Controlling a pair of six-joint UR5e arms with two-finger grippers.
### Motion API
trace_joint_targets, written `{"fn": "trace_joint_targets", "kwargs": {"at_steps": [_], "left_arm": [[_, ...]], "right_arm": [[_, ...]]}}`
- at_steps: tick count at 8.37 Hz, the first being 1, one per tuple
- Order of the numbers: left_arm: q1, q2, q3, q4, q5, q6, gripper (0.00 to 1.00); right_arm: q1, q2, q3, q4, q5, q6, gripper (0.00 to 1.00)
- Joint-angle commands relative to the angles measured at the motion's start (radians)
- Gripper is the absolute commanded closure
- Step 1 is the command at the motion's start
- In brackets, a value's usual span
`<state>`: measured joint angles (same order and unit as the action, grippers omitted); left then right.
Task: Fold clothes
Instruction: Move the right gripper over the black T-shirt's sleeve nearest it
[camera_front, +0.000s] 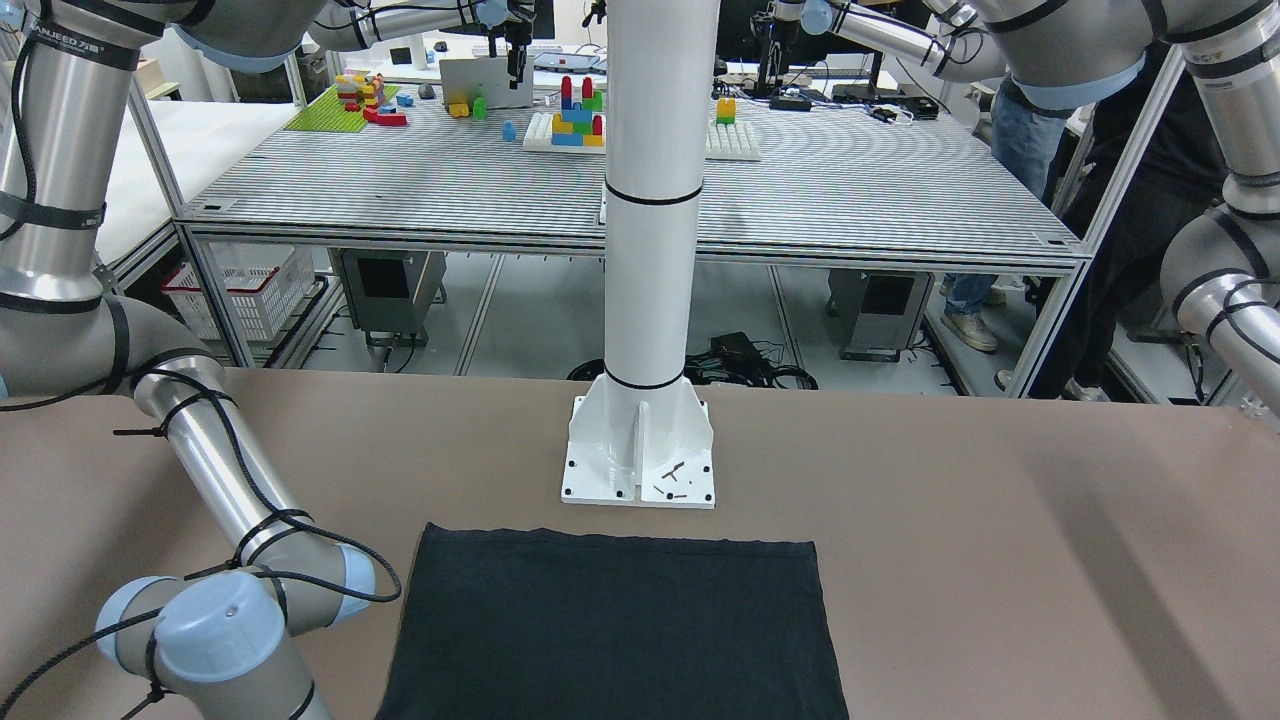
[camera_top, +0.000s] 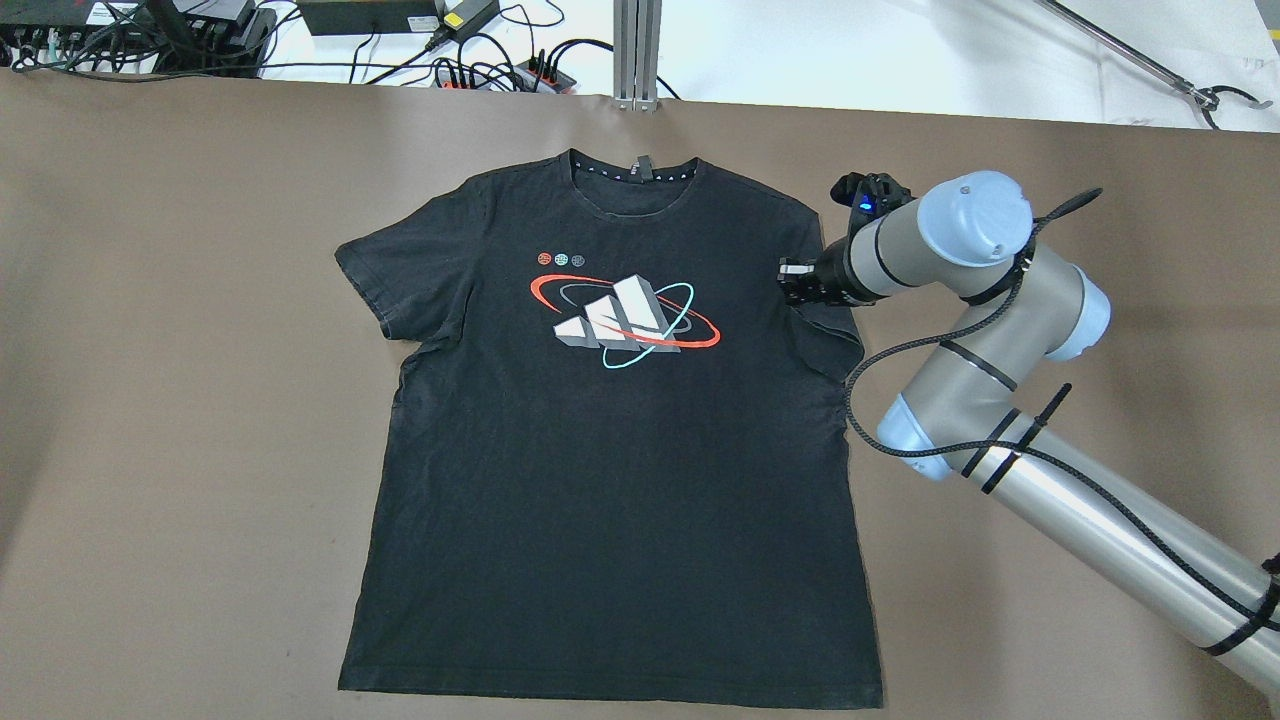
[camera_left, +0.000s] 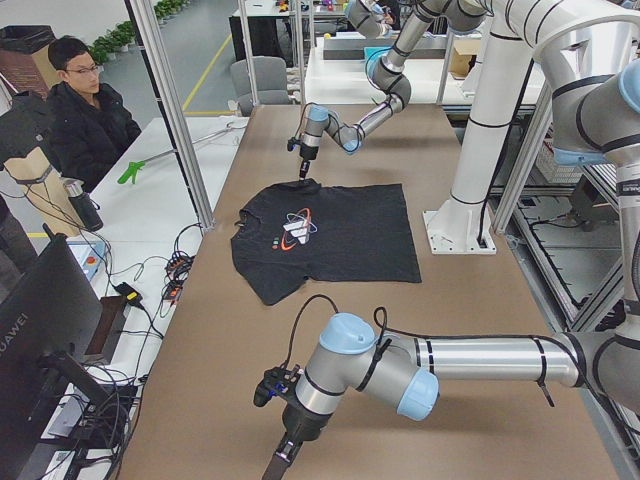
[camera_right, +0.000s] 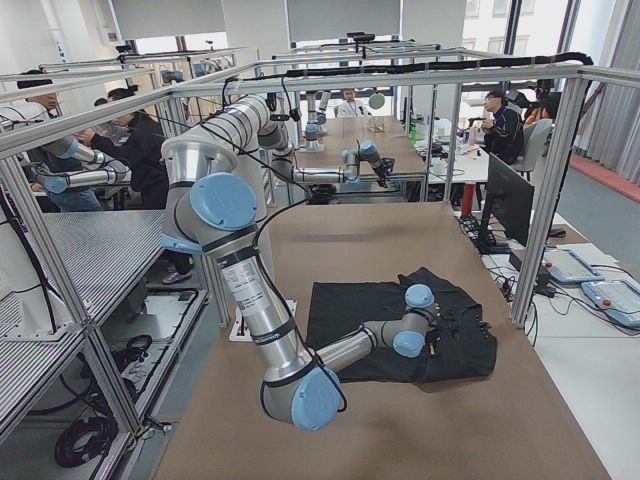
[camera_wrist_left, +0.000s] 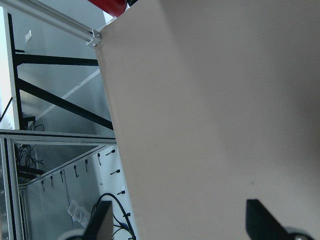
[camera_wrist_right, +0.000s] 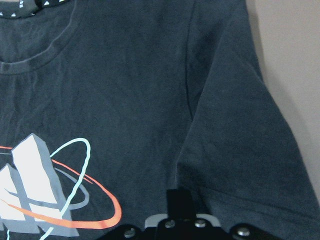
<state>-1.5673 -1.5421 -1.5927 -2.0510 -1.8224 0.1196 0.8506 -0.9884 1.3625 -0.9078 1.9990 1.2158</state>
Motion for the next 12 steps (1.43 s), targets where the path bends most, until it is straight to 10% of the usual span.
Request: {"fn": "trace_joint_targets", "kwargs": {"at_steps": [1,7,8,9,12], "left_arm": [[0.000,0.005,0.000,0.002,-0.002,0.000,0.06],[0.001,0.011,0.000,0.003,-0.003,-0.003,0.06],[0.004,0.010,0.000,0.002,-0.044,-0.006,0.06],[0.030,0.001,0.000,-0.001,-0.145,-0.053,0.06],[0.235,-0.194,0.000,0.009,-0.409,-0.407,0.08]], "right_arm": [[-0.056,0.065,-0.015,-0.051,-0.095,0.036,1.00],[-0.067,0.145,-0.106,-0.065,-0.135,0.044,1.00],[-0.068,0.152,-0.118,-0.066,-0.140,0.041,0.29],[-0.086,0.155,-0.121,-0.066,-0.185,0.042,0.05],[-0.108,0.149,-0.112,-0.059,-0.212,0.044,0.05]]}}
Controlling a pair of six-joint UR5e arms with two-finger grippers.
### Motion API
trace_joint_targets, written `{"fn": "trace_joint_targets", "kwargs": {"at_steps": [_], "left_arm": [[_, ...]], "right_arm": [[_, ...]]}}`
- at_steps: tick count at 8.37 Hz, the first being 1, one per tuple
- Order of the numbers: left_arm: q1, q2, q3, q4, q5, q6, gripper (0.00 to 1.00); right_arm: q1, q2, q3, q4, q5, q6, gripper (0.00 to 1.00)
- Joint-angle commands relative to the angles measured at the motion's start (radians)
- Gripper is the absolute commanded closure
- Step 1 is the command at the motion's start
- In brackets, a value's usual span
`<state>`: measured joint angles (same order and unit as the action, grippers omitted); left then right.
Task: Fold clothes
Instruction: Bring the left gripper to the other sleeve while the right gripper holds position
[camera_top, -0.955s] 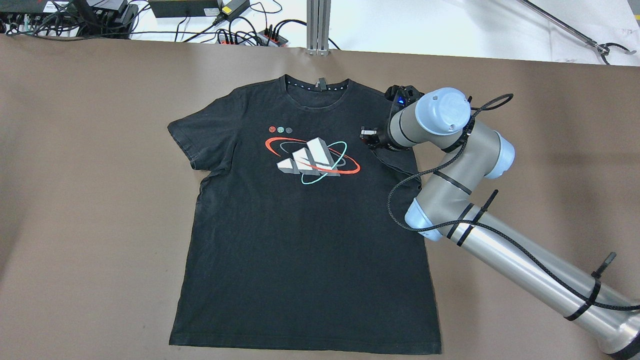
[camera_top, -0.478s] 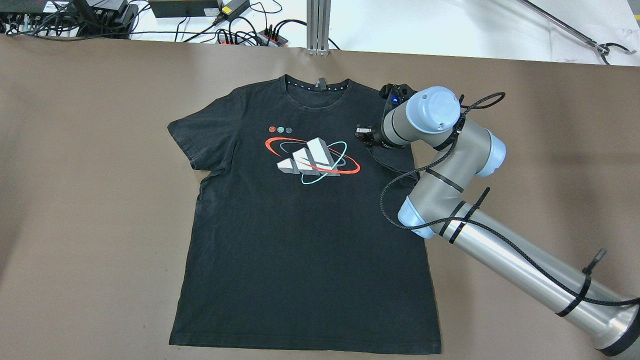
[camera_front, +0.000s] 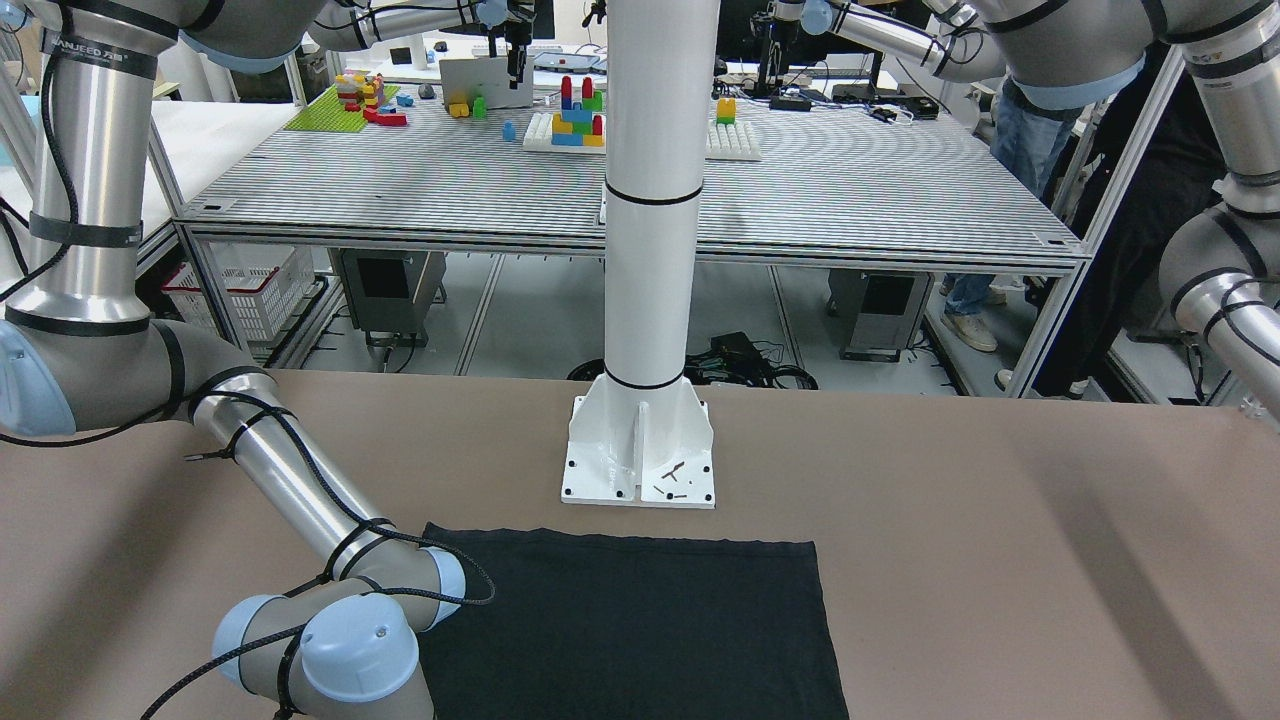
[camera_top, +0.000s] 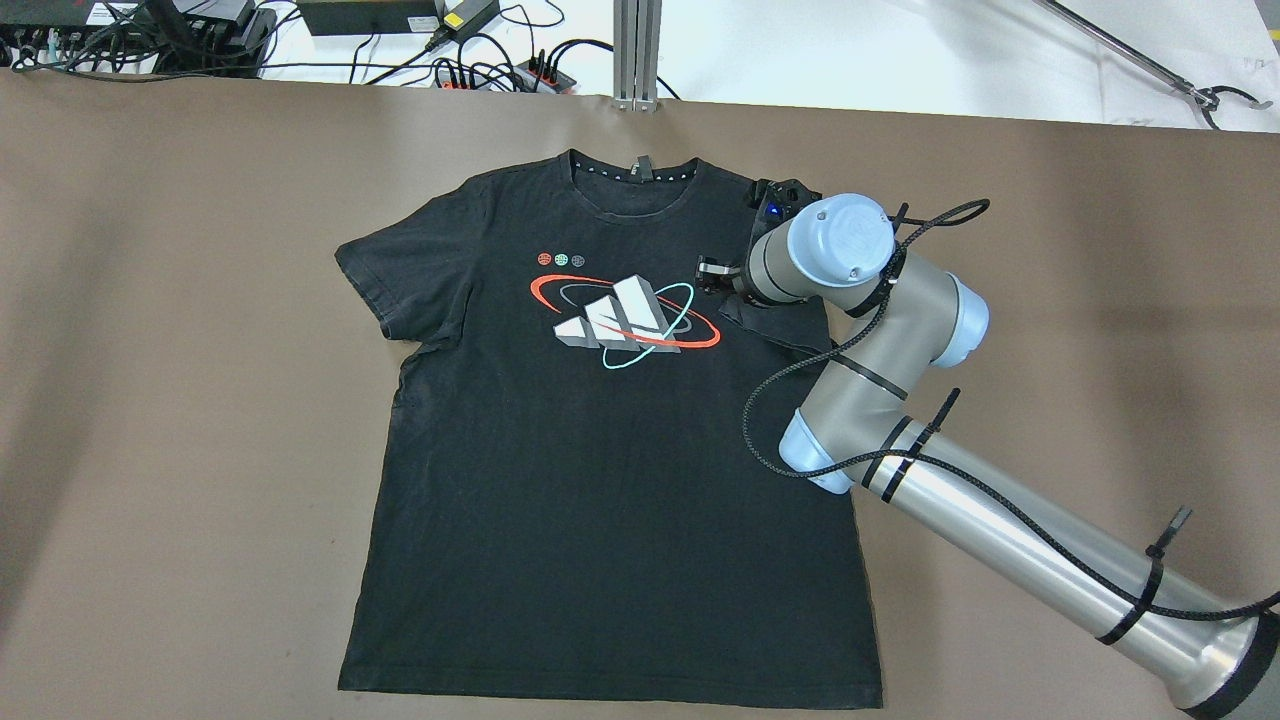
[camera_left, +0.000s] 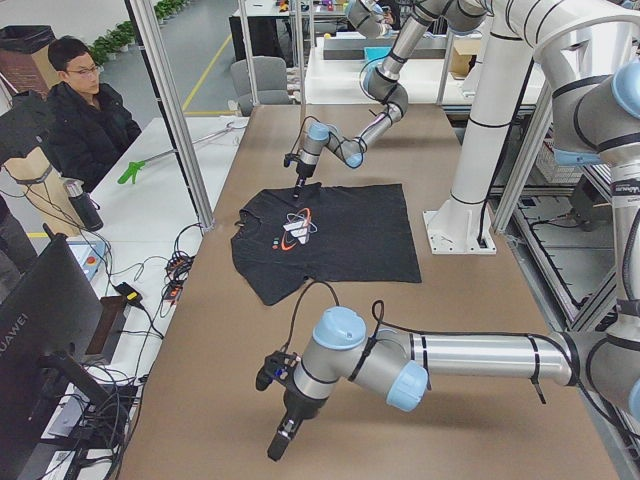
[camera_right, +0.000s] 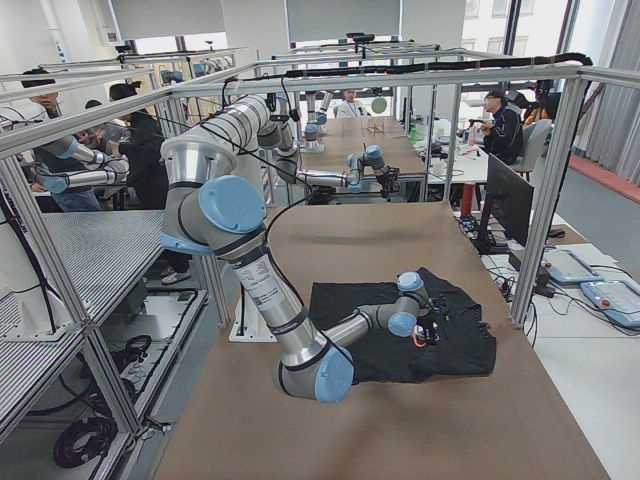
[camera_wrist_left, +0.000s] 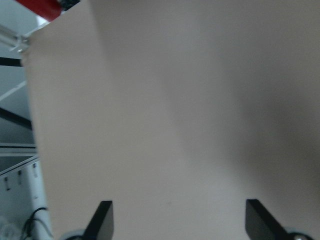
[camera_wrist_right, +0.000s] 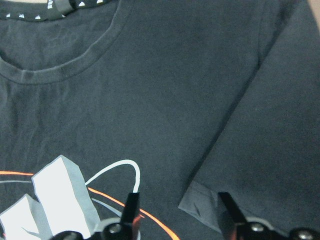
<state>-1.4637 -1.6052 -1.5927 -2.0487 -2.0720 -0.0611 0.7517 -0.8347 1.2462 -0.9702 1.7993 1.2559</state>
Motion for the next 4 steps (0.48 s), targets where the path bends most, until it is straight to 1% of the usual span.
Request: {"fn": "trace_joint_targets", "kwargs": {"at_steps": [1,2,3,4], "left_arm": [[0.202,-0.178,-0.003,0.002,-0.164,-0.393,0.09],[0.232,-0.209,-0.001,0.001,-0.162,-0.490,0.07],[0.279,-0.216,0.000,-0.001,-0.157,-0.505,0.07],[0.327,-0.273,0.031,0.004,-0.152,-0.544,0.07]], "right_arm": [[-0.011,-0.007,0.006,0.004,-0.012,0.003,0.05],[-0.014,-0.009,0.006,0.004,-0.012,0.003,0.05],[-0.015,-0.009,0.006,0.005,-0.012,0.003,0.05],[-0.014,-0.018,0.018,0.005,-0.012,0.005,0.05]]}}
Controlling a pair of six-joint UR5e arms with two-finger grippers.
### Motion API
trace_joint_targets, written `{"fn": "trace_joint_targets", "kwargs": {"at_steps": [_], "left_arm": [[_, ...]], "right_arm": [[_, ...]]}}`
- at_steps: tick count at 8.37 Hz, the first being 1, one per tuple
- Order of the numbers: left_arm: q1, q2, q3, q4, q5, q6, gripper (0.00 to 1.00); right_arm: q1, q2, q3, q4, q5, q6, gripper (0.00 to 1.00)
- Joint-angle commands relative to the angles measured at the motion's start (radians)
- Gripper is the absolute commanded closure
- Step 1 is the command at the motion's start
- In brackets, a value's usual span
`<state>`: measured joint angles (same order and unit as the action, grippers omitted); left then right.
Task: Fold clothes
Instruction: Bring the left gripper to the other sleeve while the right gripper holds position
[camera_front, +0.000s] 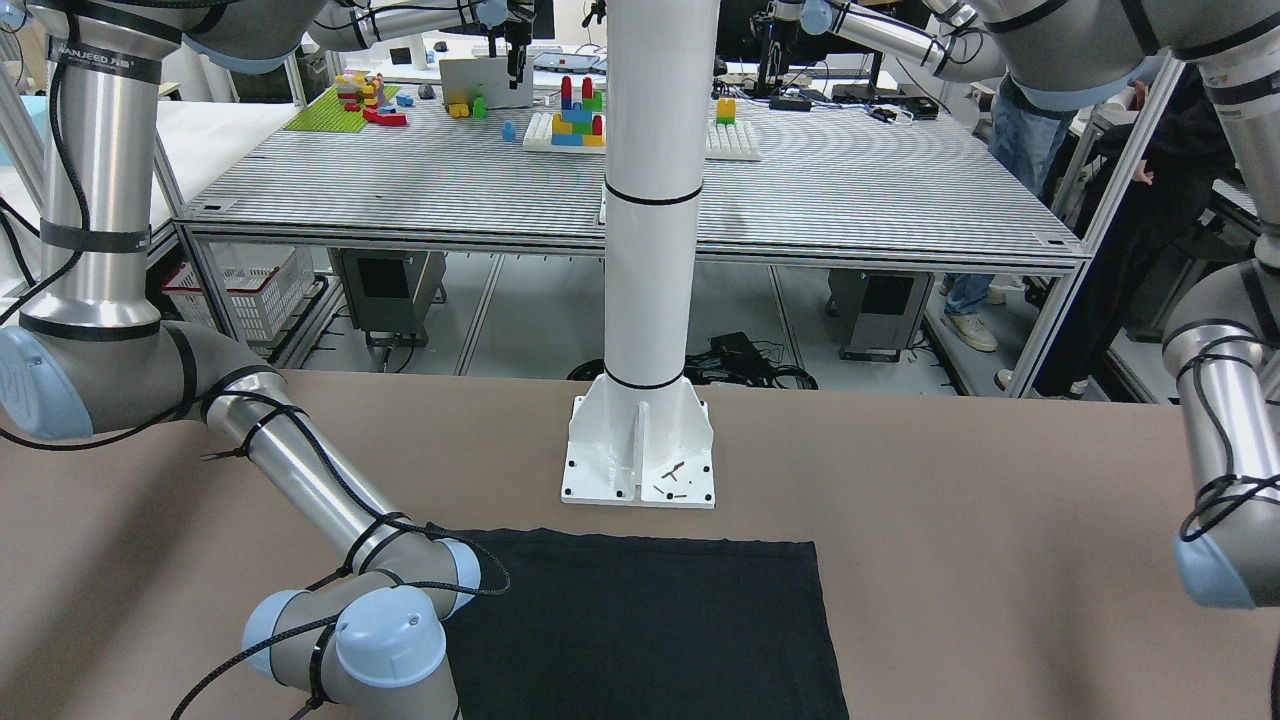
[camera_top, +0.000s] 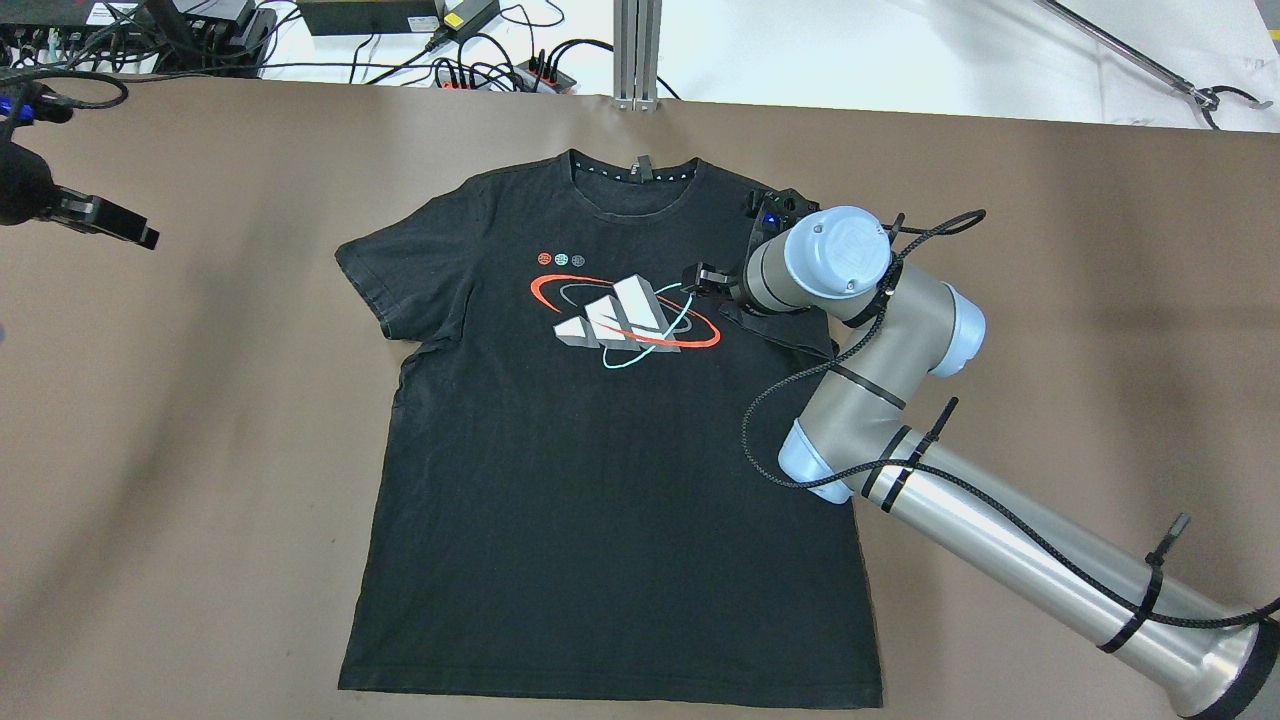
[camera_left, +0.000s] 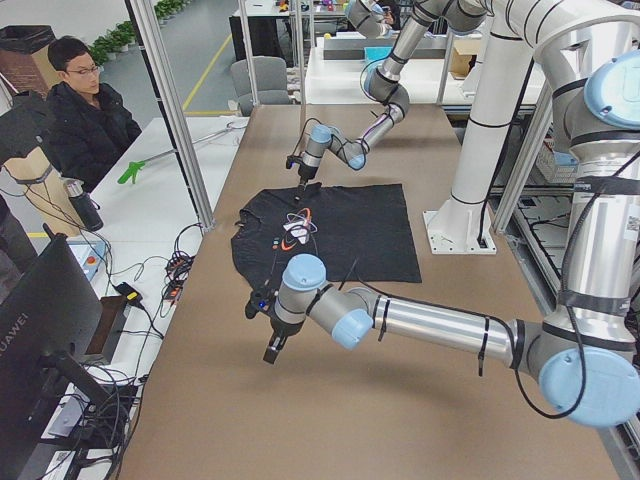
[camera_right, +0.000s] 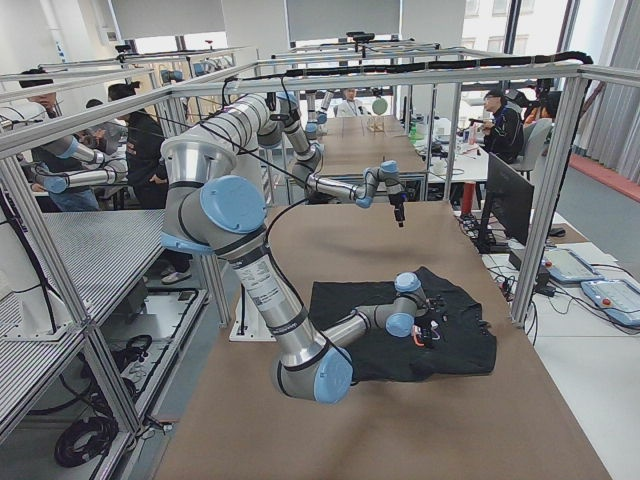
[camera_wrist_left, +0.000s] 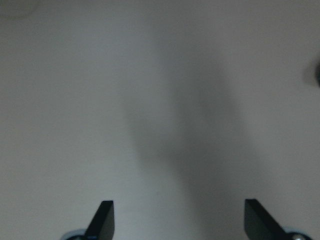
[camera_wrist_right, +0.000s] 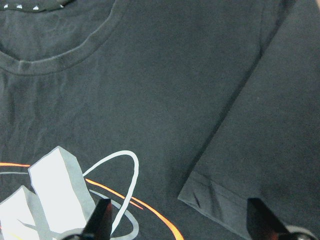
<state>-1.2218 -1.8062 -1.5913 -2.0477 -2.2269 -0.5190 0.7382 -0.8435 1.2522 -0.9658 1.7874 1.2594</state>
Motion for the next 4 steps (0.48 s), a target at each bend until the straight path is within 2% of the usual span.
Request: {"fn": "trace_joint_targets", "kwargs": {"at_steps": [1,3,4], "left_arm": [[0.112,-0.144,0.094,0.000,0.006,-0.101,0.08],[0.160,-0.275,0.257,-0.009,0.091,-0.096,0.12],[0.162,-0.316,0.316,-0.012,0.093,-0.095,0.14]], "right_arm": [[0.000,-0.022,0.036,-0.001,0.000,0.006,0.05],[0.000,-0.029,0.050,-0.001,0.000,0.006,0.06],[0.000,-0.031,0.050,-0.001,0.000,0.006,0.06]]}}
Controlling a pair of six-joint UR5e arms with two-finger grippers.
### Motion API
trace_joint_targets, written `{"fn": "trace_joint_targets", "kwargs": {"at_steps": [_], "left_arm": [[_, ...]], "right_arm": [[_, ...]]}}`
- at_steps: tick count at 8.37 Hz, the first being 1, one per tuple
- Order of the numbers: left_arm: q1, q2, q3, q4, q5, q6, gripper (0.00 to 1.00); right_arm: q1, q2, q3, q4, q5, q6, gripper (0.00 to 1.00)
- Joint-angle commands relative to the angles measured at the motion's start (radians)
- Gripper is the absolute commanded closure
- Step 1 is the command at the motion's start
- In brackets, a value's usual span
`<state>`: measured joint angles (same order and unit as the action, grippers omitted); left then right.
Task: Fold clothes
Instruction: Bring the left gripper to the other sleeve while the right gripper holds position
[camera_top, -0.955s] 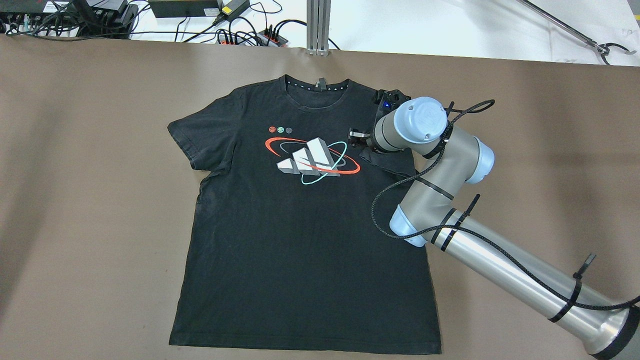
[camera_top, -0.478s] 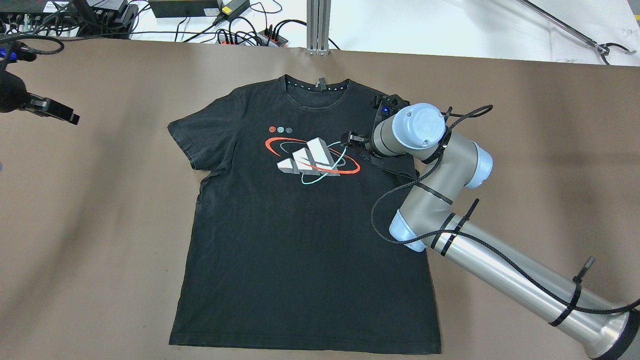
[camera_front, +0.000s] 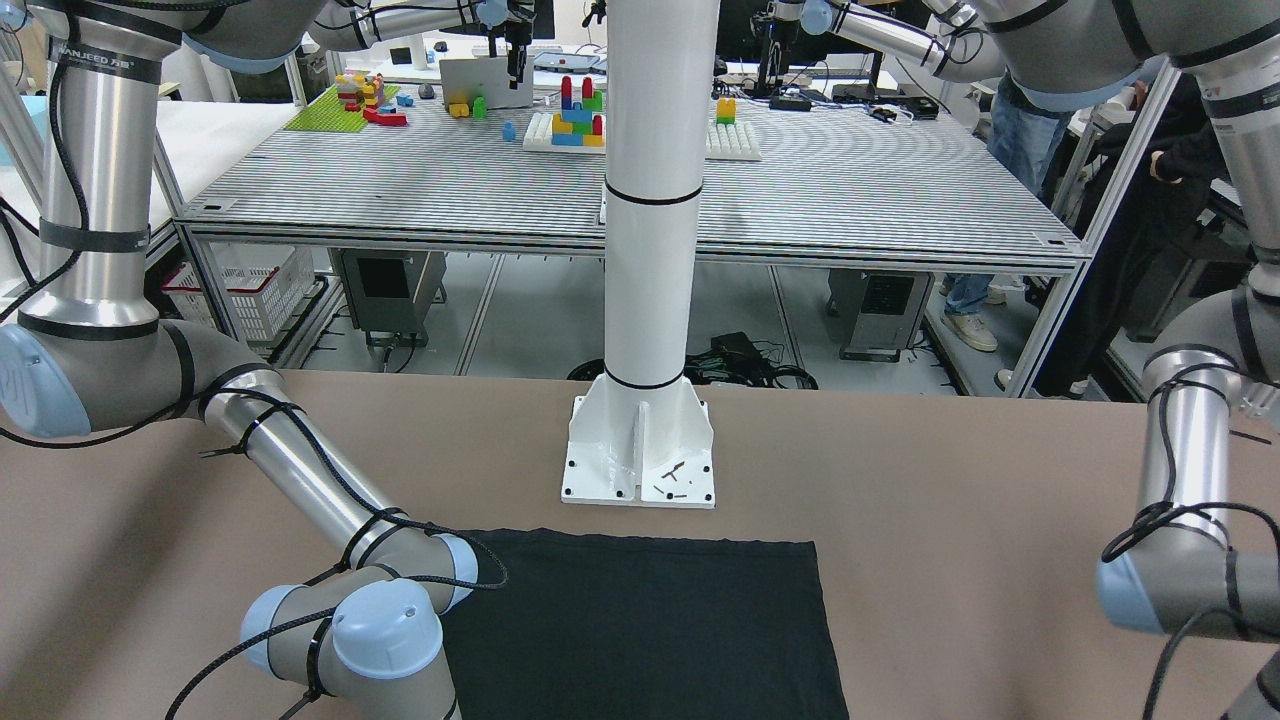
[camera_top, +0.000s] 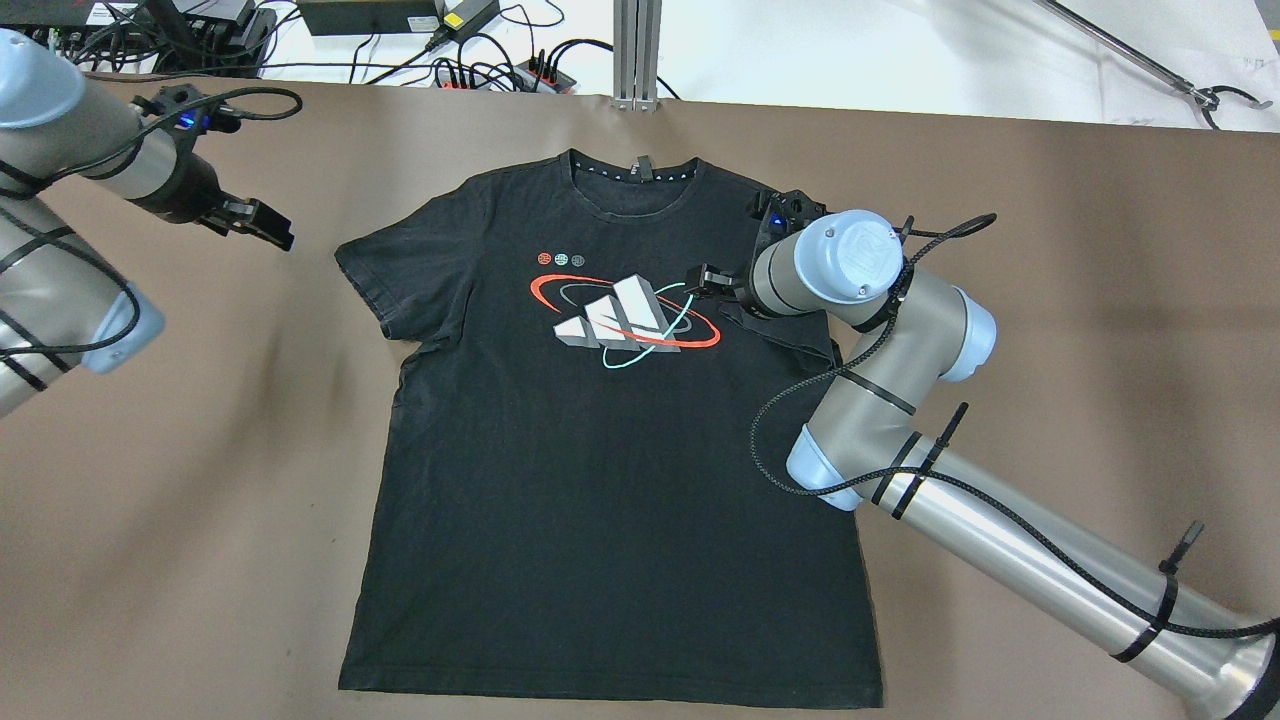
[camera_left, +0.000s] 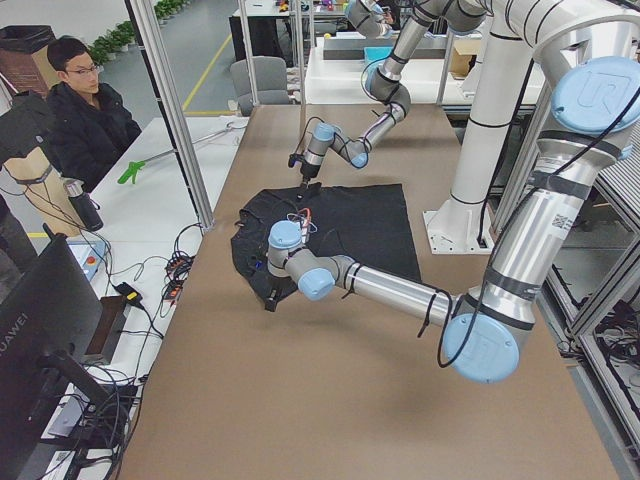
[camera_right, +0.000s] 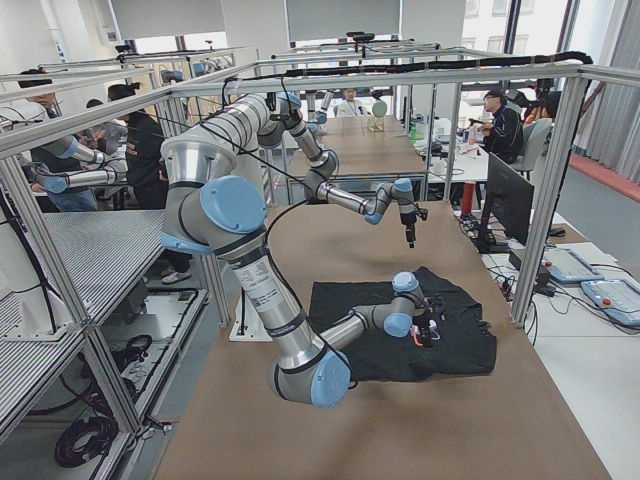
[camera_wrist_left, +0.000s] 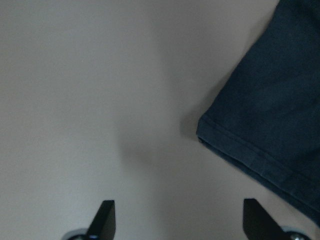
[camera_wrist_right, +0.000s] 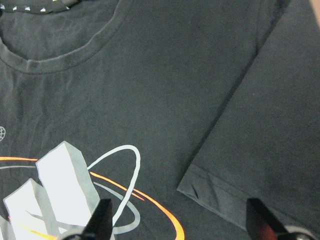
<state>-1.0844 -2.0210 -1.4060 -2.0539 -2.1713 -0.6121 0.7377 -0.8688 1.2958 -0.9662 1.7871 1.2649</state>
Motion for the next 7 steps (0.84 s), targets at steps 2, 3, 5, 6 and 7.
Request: {"fn": "trace_joint_targets", "kwargs": {"at_steps": [2,3,5,6,7], "left_arm": [[0.024,-0.175,0.270,-0.084,0.038,-0.003,0.25],[0.026,-0.191,0.321,-0.121,0.038,-0.005,0.31],[0.041,-0.191,0.335,-0.138,0.027,-0.012,0.37],[0.056,-0.197,0.338,-0.141,0.027,-0.029,0.40],[0.067,-0.196,0.340,-0.149,0.025,-0.034,0.44]], "right_arm": [[0.000,-0.006,0.007,0.000,0.000,0.001,0.06],[0.000,-0.007,0.007,0.000,0.000,-0.001,0.06],[0.000,-0.006,0.007,0.000,0.000,0.001,0.06],[-0.001,-0.006,0.007,0.000,0.000,-0.001,0.06],[0.000,-0.006,0.007,0.000,0.000,-0.001,0.06]]}}
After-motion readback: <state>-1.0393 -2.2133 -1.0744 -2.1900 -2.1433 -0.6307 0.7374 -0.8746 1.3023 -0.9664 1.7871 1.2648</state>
